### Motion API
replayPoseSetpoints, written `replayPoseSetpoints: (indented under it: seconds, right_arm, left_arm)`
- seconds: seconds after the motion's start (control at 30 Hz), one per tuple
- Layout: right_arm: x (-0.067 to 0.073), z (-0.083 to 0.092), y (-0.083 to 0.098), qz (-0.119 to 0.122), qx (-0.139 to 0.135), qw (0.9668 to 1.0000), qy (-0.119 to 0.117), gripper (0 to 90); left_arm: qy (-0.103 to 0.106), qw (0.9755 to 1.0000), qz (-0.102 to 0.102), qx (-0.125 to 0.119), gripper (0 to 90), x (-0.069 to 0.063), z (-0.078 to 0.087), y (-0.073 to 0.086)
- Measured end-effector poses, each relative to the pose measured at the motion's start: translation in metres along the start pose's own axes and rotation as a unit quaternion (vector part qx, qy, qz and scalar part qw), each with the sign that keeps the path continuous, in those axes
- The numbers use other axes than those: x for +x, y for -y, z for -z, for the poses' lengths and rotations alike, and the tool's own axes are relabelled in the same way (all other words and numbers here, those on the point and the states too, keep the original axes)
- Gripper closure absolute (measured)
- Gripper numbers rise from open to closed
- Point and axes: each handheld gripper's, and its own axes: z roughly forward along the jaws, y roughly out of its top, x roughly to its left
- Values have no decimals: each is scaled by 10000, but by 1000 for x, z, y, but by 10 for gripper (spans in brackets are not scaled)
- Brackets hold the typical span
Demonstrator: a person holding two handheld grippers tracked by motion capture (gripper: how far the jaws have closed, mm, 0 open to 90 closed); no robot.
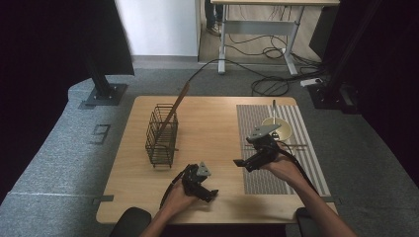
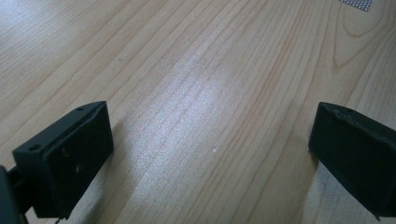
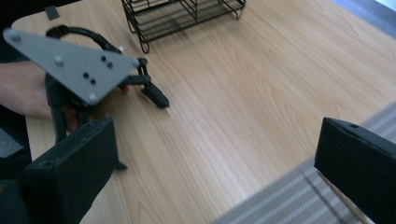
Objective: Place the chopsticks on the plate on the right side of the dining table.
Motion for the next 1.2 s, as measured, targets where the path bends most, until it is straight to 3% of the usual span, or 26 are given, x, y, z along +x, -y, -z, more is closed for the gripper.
replayPoseSetpoints:
  seconds: [0.37, 0.57, 1.03, 1.2]
  right_arm:
    - [12, -26, -35, 287, 117, 9994, -162, 0]
    - [19, -34, -54, 338, 25, 9988, -367, 0]
    - [42, -58, -92, 800, 45, 9948, -630, 0]
    - [50, -73, -105, 855, 35, 9933, -780, 0]
  left_arm:
    - [-2, 10000, 17, 9, 0, 0, -1, -1]
    - [-4, 10000, 20, 3, 0, 0, -1, -1]
    - [-42, 10000, 60, 7, 0, -1, 0, 0]
    - [-54, 10000, 83, -4, 0, -2, 0, 0]
